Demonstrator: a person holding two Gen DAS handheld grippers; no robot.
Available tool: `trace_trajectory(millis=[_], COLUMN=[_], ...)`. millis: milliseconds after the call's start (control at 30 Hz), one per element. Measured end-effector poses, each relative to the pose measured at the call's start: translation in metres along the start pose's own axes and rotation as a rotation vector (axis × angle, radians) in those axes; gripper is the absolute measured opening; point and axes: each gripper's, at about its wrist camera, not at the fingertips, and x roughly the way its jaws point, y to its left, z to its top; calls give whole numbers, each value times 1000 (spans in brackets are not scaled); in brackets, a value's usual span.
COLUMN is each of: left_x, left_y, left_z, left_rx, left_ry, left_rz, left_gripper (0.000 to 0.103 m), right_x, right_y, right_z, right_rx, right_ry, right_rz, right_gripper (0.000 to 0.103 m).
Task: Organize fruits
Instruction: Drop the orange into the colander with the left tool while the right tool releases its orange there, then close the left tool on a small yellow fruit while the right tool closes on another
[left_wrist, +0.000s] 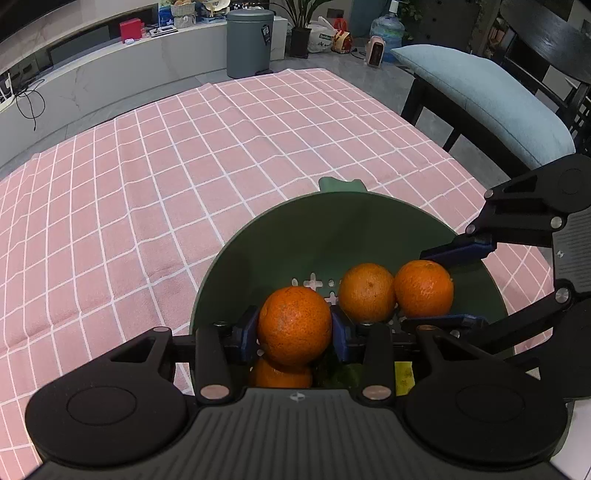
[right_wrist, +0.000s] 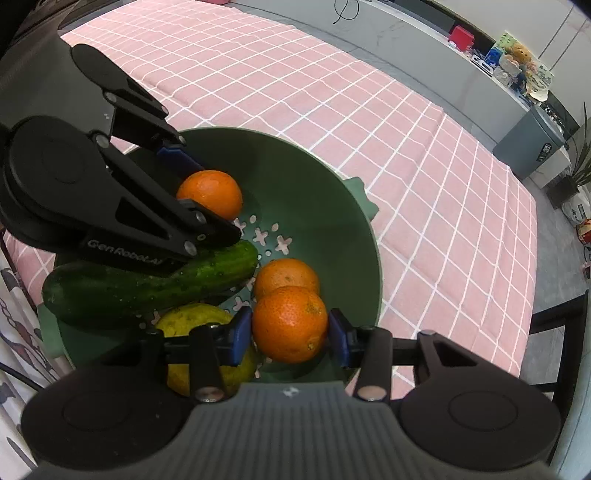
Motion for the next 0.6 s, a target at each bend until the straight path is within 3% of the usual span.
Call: trace_trajectory(millis=[67, 133, 167, 400, 600], left_x=[-1, -5, -7, -47, -91], left_y=[1, 2, 2, 2, 17], left_z=[0, 0, 1, 2, -5], left_rx=[-7, -12, -13, -6, 2], left_ry=[4, -7, -15, -90, -136], left_rz=[-4, -12, -20, -15, 8], left_gripper=[48, 53, 55, 55, 55], right_x=[-1, -5, -9, -35, -63], right_y=[1, 2, 3, 9, 21], right_z=[0, 0, 0, 5, 12], right_rx=[1, -1, -1, 13, 80], right_ry=[0, -17, -33, -99, -199], right_rz=[-6, -20, -27, -56, -27], right_gripper=[43, 59, 62, 63, 63])
